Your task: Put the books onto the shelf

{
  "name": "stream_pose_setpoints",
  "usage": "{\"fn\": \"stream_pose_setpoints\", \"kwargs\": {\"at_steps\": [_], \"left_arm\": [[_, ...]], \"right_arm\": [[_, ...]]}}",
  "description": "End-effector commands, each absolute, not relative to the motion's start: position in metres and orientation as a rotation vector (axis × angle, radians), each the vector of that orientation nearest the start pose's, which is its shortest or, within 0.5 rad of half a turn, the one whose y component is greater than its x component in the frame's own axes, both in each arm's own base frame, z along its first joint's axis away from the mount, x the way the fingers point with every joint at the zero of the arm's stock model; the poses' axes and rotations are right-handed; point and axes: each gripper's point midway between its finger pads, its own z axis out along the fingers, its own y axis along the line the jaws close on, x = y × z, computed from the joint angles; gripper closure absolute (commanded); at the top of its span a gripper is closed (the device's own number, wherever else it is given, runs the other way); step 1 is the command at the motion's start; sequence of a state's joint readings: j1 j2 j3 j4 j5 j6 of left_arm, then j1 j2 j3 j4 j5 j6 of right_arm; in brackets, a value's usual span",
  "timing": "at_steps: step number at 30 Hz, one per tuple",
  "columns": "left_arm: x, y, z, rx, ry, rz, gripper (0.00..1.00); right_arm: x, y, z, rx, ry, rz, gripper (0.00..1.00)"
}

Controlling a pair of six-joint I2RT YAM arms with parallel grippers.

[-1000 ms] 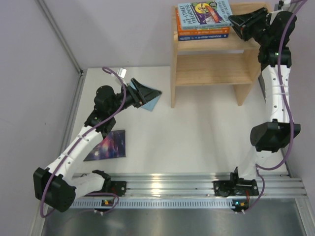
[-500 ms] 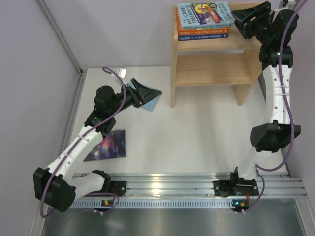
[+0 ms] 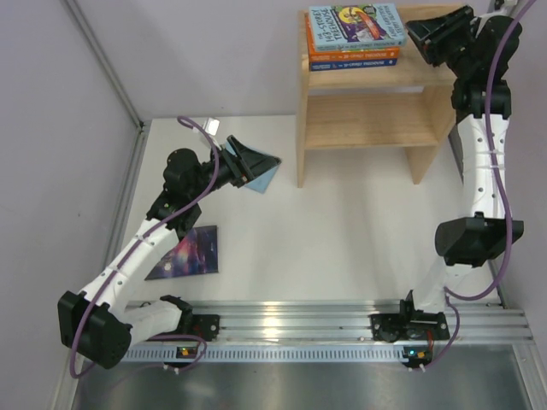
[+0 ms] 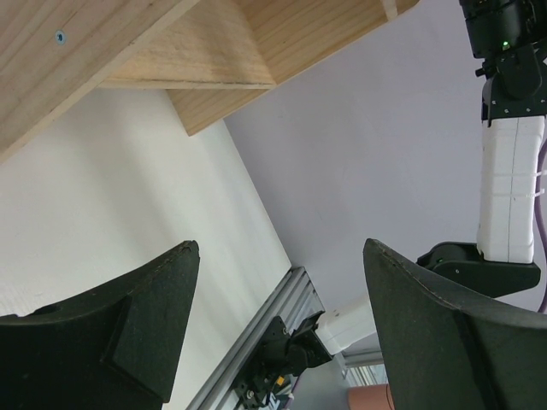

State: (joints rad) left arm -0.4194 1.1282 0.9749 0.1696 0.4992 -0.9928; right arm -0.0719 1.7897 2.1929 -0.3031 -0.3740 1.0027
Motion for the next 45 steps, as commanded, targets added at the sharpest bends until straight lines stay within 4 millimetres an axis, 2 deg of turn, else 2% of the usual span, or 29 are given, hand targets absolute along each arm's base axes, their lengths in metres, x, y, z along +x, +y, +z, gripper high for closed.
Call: {"fn": "stream_pose_setpoints", "kwargs": {"at_steps": [1, 7, 15, 22, 26, 29, 33, 38, 45], "left_arm": [[0.287, -0.251, 0.375, -0.027, 1.693, -1.451, 0.18], [0.284, -0.249, 0.377, -0.026, 1.687, -1.449, 0.18], [0.281, -0.246, 0.381, -0.021, 1.682, -1.431, 0.18], [0.281, -0.246, 0.383, -0.017, 1.681, -1.430, 0.18], [0.282, -0.246, 0.384, -0.016, 1.680, -1.424, 0.18], [0.282, -0.246, 0.385, -0.010, 1.678, -1.419, 0.18], [0.284, -0.245, 0.381, -0.011, 1.688, -1.403, 0.17], [0.286, -0.245, 0.378, -0.017, 1.694, -1.396, 0.17], [0.288, -0.247, 0.376, -0.014, 1.698, -1.407, 0.17]], "right_arm": [[0.479, 0.070, 0.562, 0.427, 1.399, 1.025, 0.69], [0.480, 0.076, 0.557, 0.429, 1.411, 1.042, 0.70], [0.481, 0.076, 0.550, 0.446, 1.427, 1.036, 0.71], [0.478, 0.074, 0.559, 0.433, 1.405, 1.023, 0.71], [0.482, 0.071, 0.556, 0.439, 1.414, 1.010, 0.71], [0.484, 0.070, 0.553, 0.439, 1.418, 0.997, 0.62], [0.486, 0.065, 0.555, 0.437, 1.412, 0.979, 0.62], [0.487, 0.065, 0.554, 0.442, 1.417, 0.986, 0.72], [0.488, 0.070, 0.547, 0.445, 1.435, 0.997, 0.74]]}}
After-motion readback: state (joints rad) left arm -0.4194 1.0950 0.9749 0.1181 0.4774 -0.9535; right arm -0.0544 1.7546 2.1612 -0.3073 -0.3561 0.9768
